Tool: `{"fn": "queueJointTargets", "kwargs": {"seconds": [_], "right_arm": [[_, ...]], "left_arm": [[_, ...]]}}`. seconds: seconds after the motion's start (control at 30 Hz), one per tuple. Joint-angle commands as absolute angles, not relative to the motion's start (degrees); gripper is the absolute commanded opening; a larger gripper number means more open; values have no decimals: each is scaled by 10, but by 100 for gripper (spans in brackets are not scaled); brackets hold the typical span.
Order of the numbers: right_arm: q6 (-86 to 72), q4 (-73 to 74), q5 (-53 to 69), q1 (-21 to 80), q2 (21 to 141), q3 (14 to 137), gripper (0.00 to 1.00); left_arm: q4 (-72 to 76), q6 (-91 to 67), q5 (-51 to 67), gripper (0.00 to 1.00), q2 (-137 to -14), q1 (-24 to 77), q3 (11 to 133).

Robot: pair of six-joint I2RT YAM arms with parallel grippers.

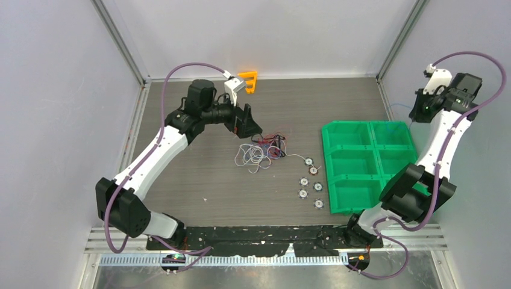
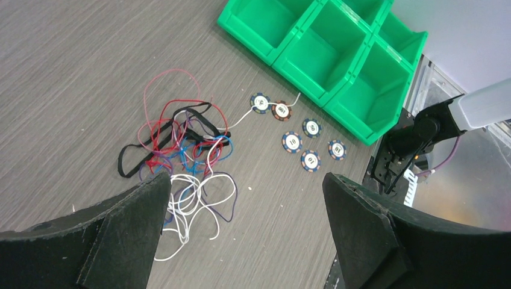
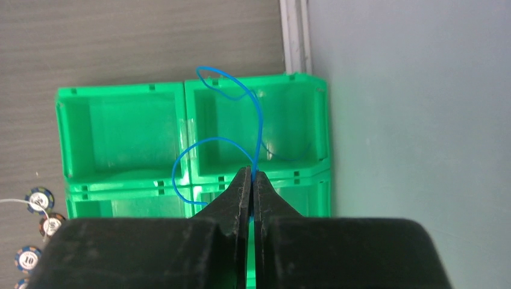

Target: Untangle the cables

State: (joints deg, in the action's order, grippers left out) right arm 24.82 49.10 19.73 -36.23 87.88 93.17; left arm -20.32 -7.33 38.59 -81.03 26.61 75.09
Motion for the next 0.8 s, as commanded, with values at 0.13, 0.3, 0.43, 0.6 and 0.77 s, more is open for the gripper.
{"fn": "queueJointTargets", "kwargs": {"seconds": [0.13,0.3,0.43,0.6,0.77], "right_arm": [[299,463,180,-364,921,859,5],[309,443,157,-363,968,853,5],[312,405,132,-348,999,856,5],[330,355,82,-310,1032,857,5],[374,329,20,-271,1064,860,5]], "left_arm": [[-269,-34,378,100,-829,255,810],[-306,-19,375,100,-850,249,837],[-325,-5,369,100,-862,245,848],[-349,23,352,100,-878,240,864],[-372,32,344,99,-898,230,891]]}}
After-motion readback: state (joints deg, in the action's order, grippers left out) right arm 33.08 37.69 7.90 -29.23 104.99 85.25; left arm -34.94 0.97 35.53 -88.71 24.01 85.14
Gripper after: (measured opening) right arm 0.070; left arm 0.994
